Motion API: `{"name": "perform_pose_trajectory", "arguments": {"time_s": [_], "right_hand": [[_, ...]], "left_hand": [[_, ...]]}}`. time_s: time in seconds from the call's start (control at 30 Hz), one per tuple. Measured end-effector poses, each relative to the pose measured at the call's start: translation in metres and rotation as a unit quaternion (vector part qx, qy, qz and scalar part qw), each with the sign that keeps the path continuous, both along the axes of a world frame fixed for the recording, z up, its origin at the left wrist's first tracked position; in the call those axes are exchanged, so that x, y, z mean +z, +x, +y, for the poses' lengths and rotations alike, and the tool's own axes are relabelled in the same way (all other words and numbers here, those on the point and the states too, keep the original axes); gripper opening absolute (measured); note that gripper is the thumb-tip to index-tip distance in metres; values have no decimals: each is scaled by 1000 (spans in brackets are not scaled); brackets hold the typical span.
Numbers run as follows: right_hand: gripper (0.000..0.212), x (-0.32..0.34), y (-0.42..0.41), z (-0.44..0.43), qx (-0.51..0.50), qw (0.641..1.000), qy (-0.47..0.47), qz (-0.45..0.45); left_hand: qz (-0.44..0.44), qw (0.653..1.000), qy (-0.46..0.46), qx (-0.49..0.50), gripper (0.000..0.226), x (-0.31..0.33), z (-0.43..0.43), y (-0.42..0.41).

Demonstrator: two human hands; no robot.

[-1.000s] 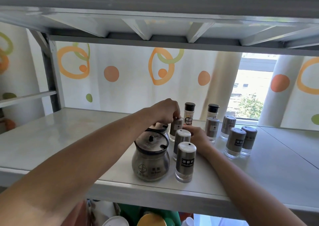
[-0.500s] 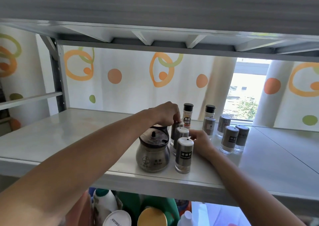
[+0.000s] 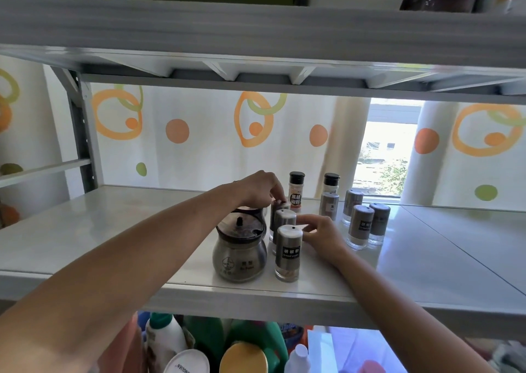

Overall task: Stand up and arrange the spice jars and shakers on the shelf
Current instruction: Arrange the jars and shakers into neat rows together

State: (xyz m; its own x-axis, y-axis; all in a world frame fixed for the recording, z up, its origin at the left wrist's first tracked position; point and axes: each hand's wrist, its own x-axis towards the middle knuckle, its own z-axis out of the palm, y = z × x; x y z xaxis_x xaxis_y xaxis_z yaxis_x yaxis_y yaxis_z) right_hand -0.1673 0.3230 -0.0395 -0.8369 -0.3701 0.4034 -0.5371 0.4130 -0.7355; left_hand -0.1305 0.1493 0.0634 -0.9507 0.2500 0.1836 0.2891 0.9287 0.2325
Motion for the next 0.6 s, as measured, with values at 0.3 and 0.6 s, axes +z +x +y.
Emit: {"name": "perform_pose_trajectory", "arguments": {"time_s": [0.3, 0.6], "right_hand": [[22, -5, 27, 67, -152, 967, -8, 206], [56, -4, 18, 103, -317, 933, 20, 172]], "left_hand": [[54, 998, 42, -17, 52, 13, 29, -6], [41, 996, -3, -78, 53, 6, 109, -17]]}}
